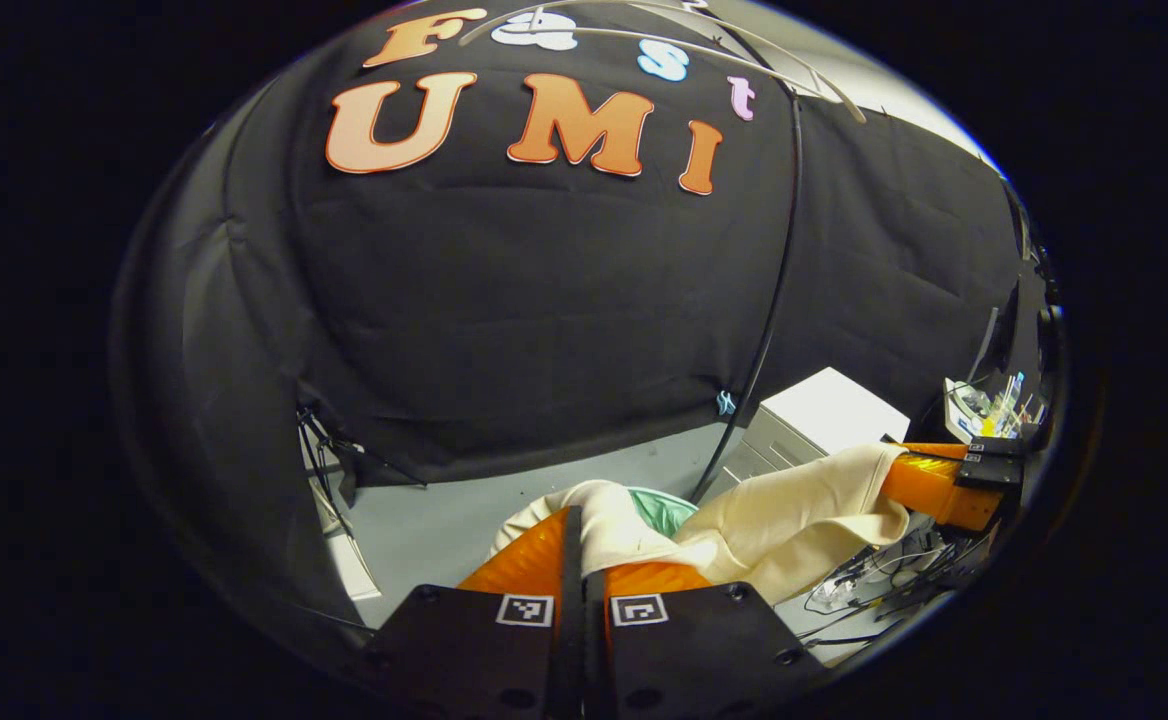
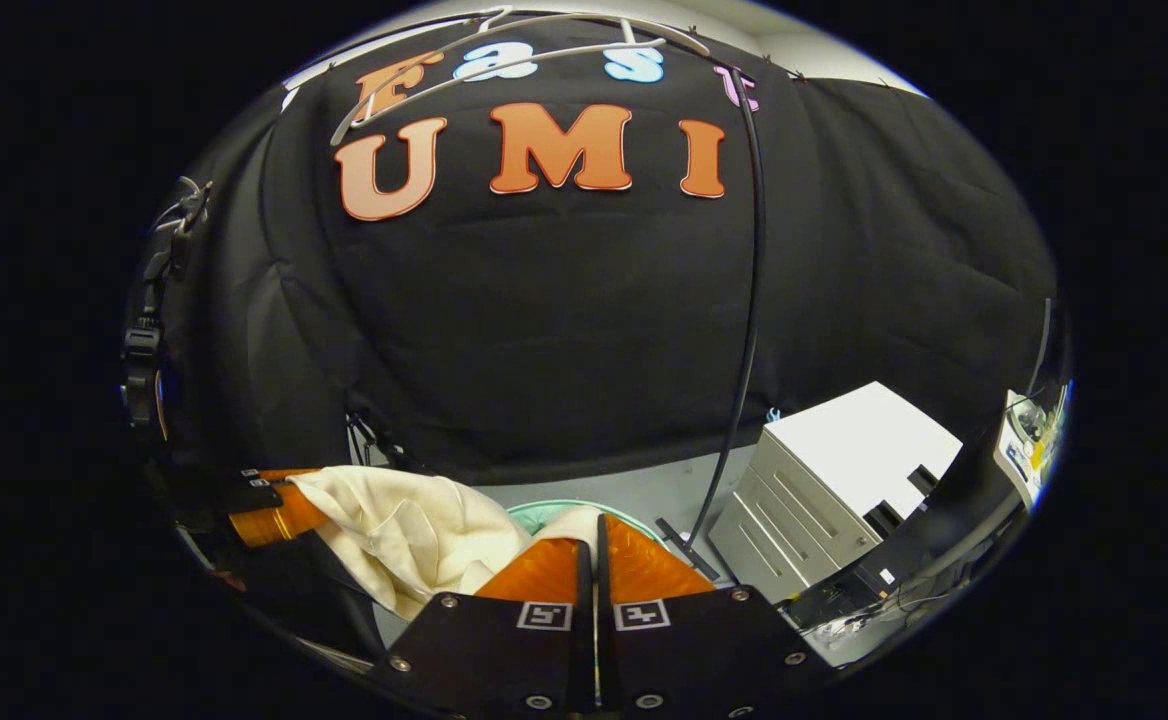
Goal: Grasp the clothes on the hanger with both hands and then place them into the laundry hamper below.
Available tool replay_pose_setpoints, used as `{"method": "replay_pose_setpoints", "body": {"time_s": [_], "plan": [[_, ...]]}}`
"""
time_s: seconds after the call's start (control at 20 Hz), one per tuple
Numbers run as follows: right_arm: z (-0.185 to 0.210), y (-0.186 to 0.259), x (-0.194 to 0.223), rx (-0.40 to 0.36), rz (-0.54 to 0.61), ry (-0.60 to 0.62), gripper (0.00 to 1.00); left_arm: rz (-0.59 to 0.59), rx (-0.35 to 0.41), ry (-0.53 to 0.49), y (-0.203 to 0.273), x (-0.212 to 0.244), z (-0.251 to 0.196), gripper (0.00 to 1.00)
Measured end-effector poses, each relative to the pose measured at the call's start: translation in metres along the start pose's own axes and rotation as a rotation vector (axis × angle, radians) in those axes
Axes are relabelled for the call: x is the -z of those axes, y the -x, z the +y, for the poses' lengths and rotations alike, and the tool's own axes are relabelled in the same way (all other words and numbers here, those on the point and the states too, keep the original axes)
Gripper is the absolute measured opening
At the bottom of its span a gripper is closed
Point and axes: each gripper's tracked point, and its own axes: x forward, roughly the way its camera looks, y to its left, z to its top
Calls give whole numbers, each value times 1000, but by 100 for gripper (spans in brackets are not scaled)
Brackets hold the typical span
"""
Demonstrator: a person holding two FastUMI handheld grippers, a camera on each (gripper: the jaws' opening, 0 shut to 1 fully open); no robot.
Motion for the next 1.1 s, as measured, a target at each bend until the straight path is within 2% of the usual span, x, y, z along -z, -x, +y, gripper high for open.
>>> {"method": "replay_pose_setpoints", "body": {"time_s": [0.15, 0.45, 0.75, 0.9, 0.95, 1.0, 1.1], "plan": [[1, -1, 8, -2, 21, -8, 1, 36, -2, 22, -6, 7, 3, 7], [-2, -3, 20, 12, 61, -6, 1, 90, -15, -3, -10, 20, 2, 7], [-7, -11, 38, 36, 132, -25, 2, 146, -29, 31, -20, 31, 9, 7], [-8, -15, 42, 33, 143, -29, 7, 160, -65, 10, -19, 33, 17, 7], [-9, -16, 44, 36, 151, -33, 8, 168, -91, -2, -18, 35, 23, 10], [-9, -16, 47, 34, 158, -36, 9, 175, -116, -30, -17, 34, 29, 16], [-4, -18, 53, 17, 171, -50, 17, 166, -128, -46, -23, 27, 33, 35]]}}
